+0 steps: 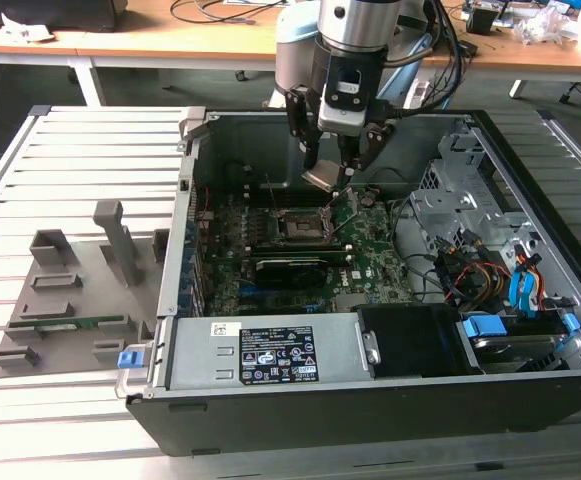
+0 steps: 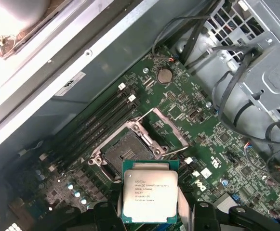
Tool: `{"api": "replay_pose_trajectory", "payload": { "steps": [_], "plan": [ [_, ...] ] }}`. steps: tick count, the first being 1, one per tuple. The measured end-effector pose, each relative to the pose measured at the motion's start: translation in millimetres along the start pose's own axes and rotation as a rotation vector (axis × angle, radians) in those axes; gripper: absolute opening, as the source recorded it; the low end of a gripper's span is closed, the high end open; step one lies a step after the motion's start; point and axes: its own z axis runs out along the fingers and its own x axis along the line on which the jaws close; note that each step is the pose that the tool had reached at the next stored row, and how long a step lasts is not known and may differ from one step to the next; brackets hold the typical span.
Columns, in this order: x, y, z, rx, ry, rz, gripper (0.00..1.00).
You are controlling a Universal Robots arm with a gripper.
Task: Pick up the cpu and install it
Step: 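Place the cpu into insertion slot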
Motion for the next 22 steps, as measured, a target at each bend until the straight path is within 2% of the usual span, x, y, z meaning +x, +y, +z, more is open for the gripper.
{"api": "replay_pose_trajectory", "payload": {
  "steps": [6, 16, 19, 22],
  "plan": [
    [0.0, 0.0, 0.1, -0.0011, 0.0024, 0.061, 0.55],
    [0.0, 0.0, 0.2, -0.0034, 0.0074, 0.191, 0.55],
    [0.0, 0.0, 0.2, -0.0036, 0.008, 0.207, 0.55],
    [0.0, 0.0, 0.3, -0.0042, 0.0093, 0.241, 0.55]
  ]
}}
